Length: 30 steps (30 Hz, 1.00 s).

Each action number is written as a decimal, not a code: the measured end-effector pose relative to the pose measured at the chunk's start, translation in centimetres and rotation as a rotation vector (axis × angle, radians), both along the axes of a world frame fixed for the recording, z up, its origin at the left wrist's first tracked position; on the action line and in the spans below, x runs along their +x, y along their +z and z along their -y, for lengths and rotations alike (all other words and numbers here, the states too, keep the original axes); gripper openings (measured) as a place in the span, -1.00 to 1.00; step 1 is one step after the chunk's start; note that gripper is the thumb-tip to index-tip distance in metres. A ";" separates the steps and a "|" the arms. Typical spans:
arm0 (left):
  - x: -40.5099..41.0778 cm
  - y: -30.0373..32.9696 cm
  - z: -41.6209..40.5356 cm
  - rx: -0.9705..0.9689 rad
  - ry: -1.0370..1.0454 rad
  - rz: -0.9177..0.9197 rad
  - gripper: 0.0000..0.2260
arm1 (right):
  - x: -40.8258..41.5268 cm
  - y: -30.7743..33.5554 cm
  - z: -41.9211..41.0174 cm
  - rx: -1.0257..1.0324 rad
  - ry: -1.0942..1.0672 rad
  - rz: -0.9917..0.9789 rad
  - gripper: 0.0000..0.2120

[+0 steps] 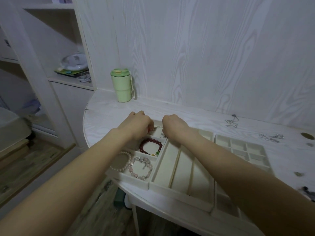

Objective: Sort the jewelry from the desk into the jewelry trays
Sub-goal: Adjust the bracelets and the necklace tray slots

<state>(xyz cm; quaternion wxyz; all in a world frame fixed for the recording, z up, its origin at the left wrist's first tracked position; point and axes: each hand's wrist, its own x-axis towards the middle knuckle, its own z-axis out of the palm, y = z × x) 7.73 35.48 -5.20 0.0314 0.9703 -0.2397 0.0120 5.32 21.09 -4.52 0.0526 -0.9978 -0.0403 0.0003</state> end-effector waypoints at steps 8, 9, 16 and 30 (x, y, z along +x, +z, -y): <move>-1.1 1.6 2.0 -0.006 0.028 0.106 -0.67 | -1.0 1.8 2.6 0.218 -0.026 0.068 -0.78; -1.4 2.2 2.7 -0.032 0.036 0.133 -0.65 | -1.4 2.2 3.6 0.216 -0.035 0.089 -0.75; -2.0 4.8 10.3 -0.183 -0.063 0.169 -0.68 | -3.9 3.4 13.2 0.211 -0.193 0.157 -0.69; 1.9 0.9 27.4 -0.150 -0.102 -0.183 -0.79 | -2.2 -0.6 25.5 0.341 -0.306 0.108 -0.54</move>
